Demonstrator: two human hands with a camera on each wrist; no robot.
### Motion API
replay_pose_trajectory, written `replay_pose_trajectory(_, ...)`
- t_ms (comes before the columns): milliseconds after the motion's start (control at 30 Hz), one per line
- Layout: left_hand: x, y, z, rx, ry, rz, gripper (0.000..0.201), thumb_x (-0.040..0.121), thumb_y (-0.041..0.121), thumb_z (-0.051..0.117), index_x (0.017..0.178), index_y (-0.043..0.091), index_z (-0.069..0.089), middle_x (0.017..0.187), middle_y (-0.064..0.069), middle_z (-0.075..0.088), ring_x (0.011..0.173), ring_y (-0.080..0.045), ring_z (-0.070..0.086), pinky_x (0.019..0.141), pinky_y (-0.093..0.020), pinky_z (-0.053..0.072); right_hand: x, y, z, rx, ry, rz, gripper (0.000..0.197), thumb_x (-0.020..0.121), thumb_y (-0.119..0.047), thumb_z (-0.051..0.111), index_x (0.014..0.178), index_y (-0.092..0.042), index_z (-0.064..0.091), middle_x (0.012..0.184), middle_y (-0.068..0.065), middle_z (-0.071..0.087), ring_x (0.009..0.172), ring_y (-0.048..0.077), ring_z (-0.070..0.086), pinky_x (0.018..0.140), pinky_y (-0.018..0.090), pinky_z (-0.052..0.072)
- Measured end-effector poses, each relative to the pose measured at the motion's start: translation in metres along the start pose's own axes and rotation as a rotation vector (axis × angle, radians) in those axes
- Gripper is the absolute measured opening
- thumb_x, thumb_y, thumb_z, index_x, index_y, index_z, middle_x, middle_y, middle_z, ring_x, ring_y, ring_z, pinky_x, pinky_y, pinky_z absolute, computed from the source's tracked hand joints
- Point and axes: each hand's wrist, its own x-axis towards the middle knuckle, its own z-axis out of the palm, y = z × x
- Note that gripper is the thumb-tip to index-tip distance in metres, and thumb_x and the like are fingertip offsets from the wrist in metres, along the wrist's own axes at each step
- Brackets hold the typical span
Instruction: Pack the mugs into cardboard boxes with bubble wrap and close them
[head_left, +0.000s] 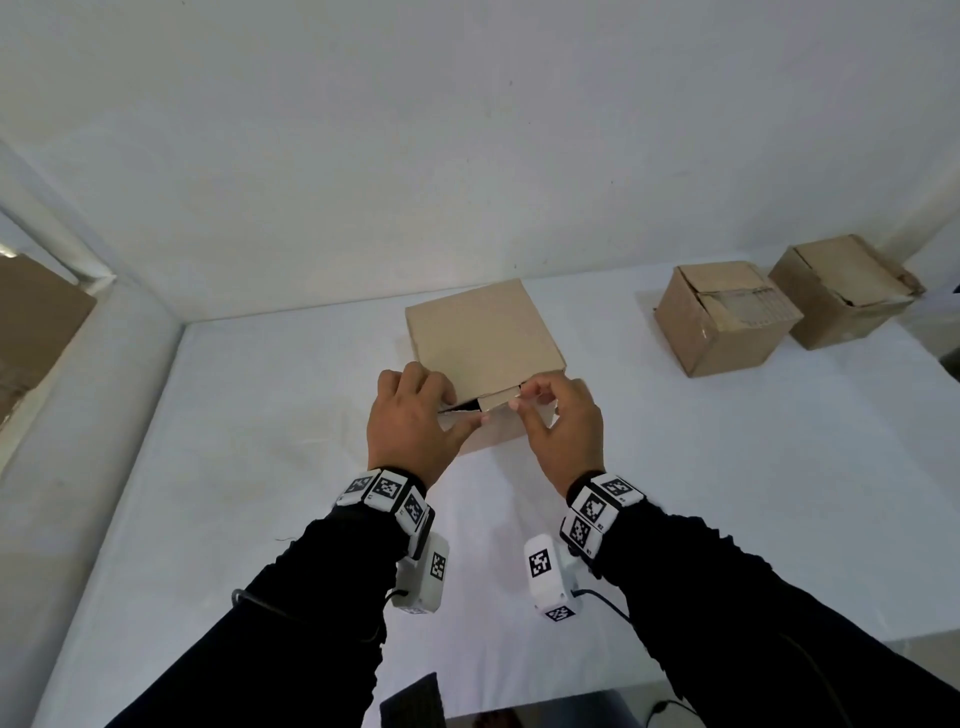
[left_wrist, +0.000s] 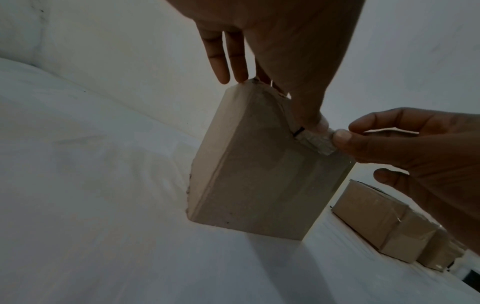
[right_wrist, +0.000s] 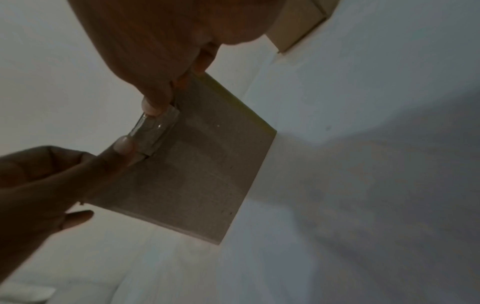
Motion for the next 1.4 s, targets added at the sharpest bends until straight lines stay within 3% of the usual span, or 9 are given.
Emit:
replay_pose_trajectory(100,0.004,0.003,0.002,0.041,-0.008,-0.023,0.049,0.069,0.069,0.059,0.08,0.021,0.058,0.087,0.004,0.05,0.084,-0.023,0.042,0.067,-0.035,0.045,0.014,0.003,-0.008,-0.243,0.034,-0.126,0.039,0.077,-0.035,0.076,0.11,-0.023,0.061,0.113,0.003,0.05,0.104,0.02,0.046,0.09,0.031,0.04)
replay_pose_trajectory(200,0.011,0.002,0.002,0.078,-0.036,-0.04,0.045,0.07,0.061,0.068,0.09,0.021,0.06,0.091,0.0,0.052,0.085,-0.025,0.045,0.067,-0.041,0.048,0.031,0.009,-0.017,-0.361,-0.111,-0.219,0.049,0.08,-0.048,0.07,0.122,-0.024,0.057,0.132,0.003,0.043,0.118,0.024,0.044,0.098,0.037,0.04)
replay_pose_trajectory(367,0.021,0.0,0.0,0.021,-0.086,-0.204,0.043,0.072,0.053,0.074,0.101,0.024,0.06,0.11,-0.001,0.047,0.092,-0.025,0.052,0.062,-0.032,0.046,0.046,0.012,-0.013,-0.332,-0.227,-0.191,0.038,0.082,-0.047,0.068,0.113,-0.026,0.059,0.132,-0.005,0.043,0.109,0.016,0.052,0.075,0.035,0.054)
replay_pose_trajectory(500,0.029,-0.007,-0.002,-0.065,-0.107,-0.262,0.04,0.071,0.05,0.077,0.1,0.028,0.063,0.111,0.005,0.05,0.075,-0.019,0.058,0.066,-0.031,0.049,0.044,0.024,-0.018,-0.413,-0.254,-0.316,0.034,0.087,-0.033,0.063,0.119,-0.026,0.057,0.139,-0.001,0.04,0.102,0.02,0.054,0.063,0.036,0.055)
replay_pose_trajectory(700,0.044,-0.015,0.007,-0.08,-0.177,-0.191,0.034,0.073,0.026,0.079,0.105,0.026,0.067,0.112,0.009,0.053,0.068,-0.018,0.059,0.069,-0.033,0.052,0.07,0.033,-0.021,-0.451,-0.3,-0.277,0.034,0.086,-0.016,0.063,0.114,-0.028,0.049,0.139,-0.001,0.04,0.096,0.022,0.061,0.064,0.043,0.056)
replay_pose_trajectory(967,0.066,-0.005,0.021,-0.057,-0.198,-0.251,0.028,0.081,0.023,0.072,0.108,0.023,0.066,0.116,0.005,0.05,0.074,-0.025,0.061,0.066,-0.033,0.049,0.093,0.031,-0.017,-0.468,-0.355,-0.175,0.04,0.085,-0.009,0.062,0.112,-0.029,0.04,0.137,0.0,0.034,0.098,0.026,0.059,0.063,0.043,0.056)
replay_pose_trajectory(1167,0.063,0.005,0.013,0.077,-0.312,-0.23,0.038,0.09,0.03,0.06,0.127,0.026,0.055,0.133,0.007,0.041,0.094,-0.022,0.059,0.067,-0.031,0.046,0.094,0.02,-0.023,-0.6,-0.47,-0.125,0.041,0.086,-0.012,0.054,0.124,-0.024,0.042,0.142,-0.003,0.021,0.092,0.03,0.057,0.06,0.038,0.051)
replay_pose_trajectory(1300,0.049,0.008,0.005,0.113,-0.486,-0.214,0.06,0.092,0.036,0.055,0.146,0.025,0.032,0.157,0.008,0.018,0.122,-0.021,0.05,0.091,-0.039,0.049,0.082,0.01,-0.034,-0.773,-0.638,-0.081,0.07,0.089,-0.021,0.056,0.147,-0.029,0.018,0.159,-0.003,-0.003,0.11,0.03,0.049,0.075,0.039,0.049)
replay_pose_trajectory(1400,0.029,0.013,-0.005,0.129,-0.538,-0.135,0.067,0.091,0.041,0.055,0.149,0.022,0.025,0.16,0.009,0.008,0.122,-0.021,0.051,0.094,-0.039,0.048,0.063,0.001,-0.048,-0.791,-0.667,-0.048,0.071,0.093,-0.028,0.053,0.151,-0.028,0.013,0.161,-0.002,-0.003,0.121,0.029,0.042,0.088,0.043,0.048)
